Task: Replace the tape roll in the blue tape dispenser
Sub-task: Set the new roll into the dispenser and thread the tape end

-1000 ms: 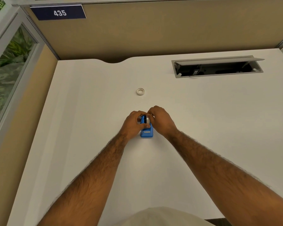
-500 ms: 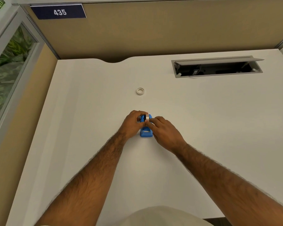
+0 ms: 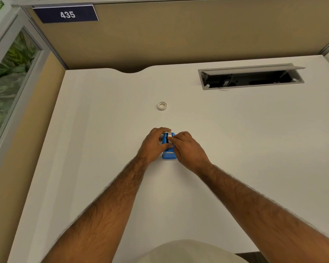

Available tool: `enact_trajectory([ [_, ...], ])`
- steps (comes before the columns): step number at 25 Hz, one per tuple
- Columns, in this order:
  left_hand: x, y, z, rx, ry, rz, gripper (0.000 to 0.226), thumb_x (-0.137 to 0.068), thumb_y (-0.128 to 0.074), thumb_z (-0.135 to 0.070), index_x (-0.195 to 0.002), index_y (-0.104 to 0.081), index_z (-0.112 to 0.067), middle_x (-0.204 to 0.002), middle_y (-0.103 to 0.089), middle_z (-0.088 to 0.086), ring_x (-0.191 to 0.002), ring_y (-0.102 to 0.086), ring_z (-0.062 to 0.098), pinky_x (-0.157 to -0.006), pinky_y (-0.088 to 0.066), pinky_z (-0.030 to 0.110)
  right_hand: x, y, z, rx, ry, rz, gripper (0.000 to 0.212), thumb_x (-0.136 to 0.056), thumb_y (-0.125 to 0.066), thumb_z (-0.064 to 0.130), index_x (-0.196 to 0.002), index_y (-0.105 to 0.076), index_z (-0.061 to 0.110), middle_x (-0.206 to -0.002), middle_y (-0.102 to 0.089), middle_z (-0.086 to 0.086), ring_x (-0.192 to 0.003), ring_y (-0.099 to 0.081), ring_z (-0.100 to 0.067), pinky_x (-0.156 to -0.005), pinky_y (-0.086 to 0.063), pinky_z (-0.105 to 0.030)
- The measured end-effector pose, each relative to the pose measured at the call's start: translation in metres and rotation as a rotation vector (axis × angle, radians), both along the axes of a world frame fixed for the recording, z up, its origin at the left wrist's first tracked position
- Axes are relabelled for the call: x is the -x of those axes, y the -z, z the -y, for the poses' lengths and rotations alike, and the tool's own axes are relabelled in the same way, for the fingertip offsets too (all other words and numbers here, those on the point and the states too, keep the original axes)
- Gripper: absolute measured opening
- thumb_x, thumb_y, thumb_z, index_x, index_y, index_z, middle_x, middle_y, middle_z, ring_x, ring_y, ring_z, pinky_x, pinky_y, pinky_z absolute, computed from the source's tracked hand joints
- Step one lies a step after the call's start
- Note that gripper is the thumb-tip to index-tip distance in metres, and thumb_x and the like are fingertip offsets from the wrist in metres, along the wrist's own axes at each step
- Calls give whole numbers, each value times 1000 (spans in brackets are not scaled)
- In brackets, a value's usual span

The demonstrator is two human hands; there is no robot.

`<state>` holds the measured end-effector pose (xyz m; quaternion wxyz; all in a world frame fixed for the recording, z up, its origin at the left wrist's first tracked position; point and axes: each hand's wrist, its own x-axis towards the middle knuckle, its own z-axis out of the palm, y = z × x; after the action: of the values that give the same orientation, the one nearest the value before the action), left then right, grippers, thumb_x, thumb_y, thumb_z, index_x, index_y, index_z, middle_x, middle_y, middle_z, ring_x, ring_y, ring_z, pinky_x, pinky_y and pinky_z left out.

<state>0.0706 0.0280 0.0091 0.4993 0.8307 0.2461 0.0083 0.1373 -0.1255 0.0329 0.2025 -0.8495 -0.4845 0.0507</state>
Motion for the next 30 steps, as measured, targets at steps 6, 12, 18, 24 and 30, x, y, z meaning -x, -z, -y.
enact_trajectory([
  [6,0,-1,-1,-7,-9,11,48,-77,-82,-19,-121,-61,-22,-125,-60,-2,-105,-62,16,-89,-52,26,-7,-1,-12,31,54,-6,20,-89,-59,7,-108,-67,8,-101,-67,-8,-100,-54,-25,-75,-50,-33],
  [12,0,5,-3,-38,2,-19,53,-77,-83,-25,-125,-60,-20,-125,-60,-3,-101,-60,12,-87,-49,24,-13,0,-19,70,102,-81,26,-95,-52,12,-117,-65,13,-101,-59,-6,-99,-49,-22,-71,-50,-33],
  [18,-1,4,-5,-65,23,-19,51,-77,-83,-28,-123,-61,-21,-124,-59,-4,-105,-63,15,-92,-54,31,-9,2,-12,88,94,6,31,-94,-56,14,-125,-60,12,-105,-61,-9,-99,-53,-26,-70,-52,-34],
  [24,-2,1,-4,-44,25,-1,47,-76,-84,-29,-117,-64,-22,-122,-60,-2,-105,-63,18,-92,-54,34,4,15,8,53,35,118,52,-83,-68,3,-134,-55,5,-113,-66,-11,-105,-59,-29,-75,-57,-36],
  [30,-2,3,-3,-51,12,-4,43,-79,-81,-28,-118,-63,-21,-122,-60,-2,-104,-62,16,-90,-53,29,9,19,15,40,-38,160,40,-86,-64,6,-126,-59,8,-118,-64,-8,-108,-57,-27,-81,-55,-37],
])
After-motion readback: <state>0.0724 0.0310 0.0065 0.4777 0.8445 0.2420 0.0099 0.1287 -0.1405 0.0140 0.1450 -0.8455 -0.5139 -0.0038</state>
